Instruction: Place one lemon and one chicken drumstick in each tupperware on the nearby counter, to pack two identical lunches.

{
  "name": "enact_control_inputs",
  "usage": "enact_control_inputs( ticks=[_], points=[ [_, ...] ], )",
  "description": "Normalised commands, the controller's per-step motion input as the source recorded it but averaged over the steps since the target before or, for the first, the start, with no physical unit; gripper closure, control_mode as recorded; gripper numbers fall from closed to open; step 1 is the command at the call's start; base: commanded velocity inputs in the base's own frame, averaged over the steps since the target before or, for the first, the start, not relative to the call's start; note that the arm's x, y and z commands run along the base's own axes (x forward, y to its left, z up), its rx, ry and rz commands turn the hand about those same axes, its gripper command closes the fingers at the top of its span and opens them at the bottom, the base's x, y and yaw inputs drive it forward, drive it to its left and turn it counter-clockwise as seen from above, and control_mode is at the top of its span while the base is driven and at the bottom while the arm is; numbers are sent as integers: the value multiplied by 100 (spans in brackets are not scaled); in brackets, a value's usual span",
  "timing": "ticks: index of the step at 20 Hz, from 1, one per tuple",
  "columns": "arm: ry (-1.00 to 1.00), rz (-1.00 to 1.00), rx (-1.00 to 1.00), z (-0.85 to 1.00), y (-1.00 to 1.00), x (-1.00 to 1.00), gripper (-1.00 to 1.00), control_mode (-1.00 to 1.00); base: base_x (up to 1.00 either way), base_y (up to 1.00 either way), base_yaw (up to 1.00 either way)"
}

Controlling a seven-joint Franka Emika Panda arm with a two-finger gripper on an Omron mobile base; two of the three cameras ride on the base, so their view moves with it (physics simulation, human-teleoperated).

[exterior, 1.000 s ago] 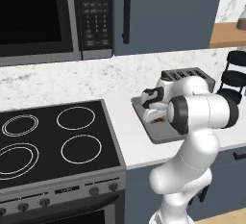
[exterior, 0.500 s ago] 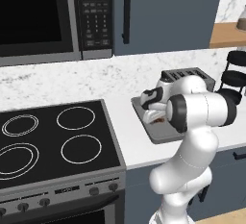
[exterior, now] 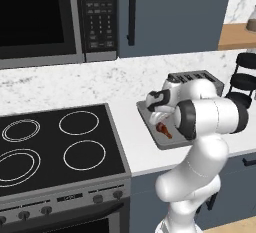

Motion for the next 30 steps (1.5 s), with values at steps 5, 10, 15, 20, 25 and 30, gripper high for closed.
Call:
enact_control_inputs(
  ticks=[5, 10, 15, 20, 25, 30],
  points=[
    [-4, 4, -1, 61, 0, -58, -100, -100, 0, 0, 0],
    [-1, 0, 1, 87, -12, -100, -100, -100, 0, 0, 0],
    [3, -13, 8, 90, -11, -93, -100, -100, 0, 0, 0],
    [3, -24, 3, 49, 3, -88, -100, -100, 0, 0, 0],
    [4, -22, 0, 16, 5, -100, -100, -100, 0, 0, 0],
    [9, -17, 0, 38, 0, -100, -100, -100, 0, 0, 0]
  ],
)
